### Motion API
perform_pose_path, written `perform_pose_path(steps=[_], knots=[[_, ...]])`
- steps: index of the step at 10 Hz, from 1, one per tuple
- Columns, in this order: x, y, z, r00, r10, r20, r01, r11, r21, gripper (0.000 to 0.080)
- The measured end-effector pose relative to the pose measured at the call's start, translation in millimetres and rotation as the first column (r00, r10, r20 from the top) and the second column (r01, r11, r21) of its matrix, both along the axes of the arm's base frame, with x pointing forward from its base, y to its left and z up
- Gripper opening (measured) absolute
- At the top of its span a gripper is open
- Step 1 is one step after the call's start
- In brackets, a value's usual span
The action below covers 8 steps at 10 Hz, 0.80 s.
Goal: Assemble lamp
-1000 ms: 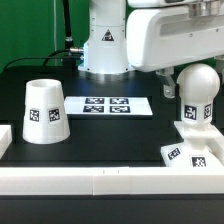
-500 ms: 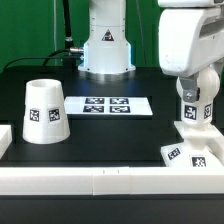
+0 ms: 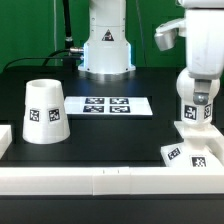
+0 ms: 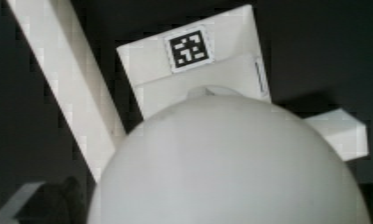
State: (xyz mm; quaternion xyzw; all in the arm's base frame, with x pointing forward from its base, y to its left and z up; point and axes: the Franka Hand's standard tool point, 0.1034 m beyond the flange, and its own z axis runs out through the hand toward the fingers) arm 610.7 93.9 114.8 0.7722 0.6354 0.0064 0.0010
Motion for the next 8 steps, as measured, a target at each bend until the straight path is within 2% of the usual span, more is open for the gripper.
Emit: perform_pose_path(steps=[2,5,6,7,8], knots=[[0.9,-1.8,-2.0,0.985,0.171,0.002,-0.171,0.985,-0.026,0.0698],[1.0,-3.9,-2.3,0.955,0.296,-0.002,-0.296,0.954,-0.038,0.0698],[1.0,-4.2,-2.3,0.951,0.311,-0.003,-0.310,0.950,-0.038,0.0662],[1.0,-4.6,-2.3,0.952,0.307,-0.003,-0.307,0.951,-0.038,0.0662],[1.0,-4.7,-2.3,0.952,0.307,-0.003,-0.307,0.951,-0.038,0.0571]])
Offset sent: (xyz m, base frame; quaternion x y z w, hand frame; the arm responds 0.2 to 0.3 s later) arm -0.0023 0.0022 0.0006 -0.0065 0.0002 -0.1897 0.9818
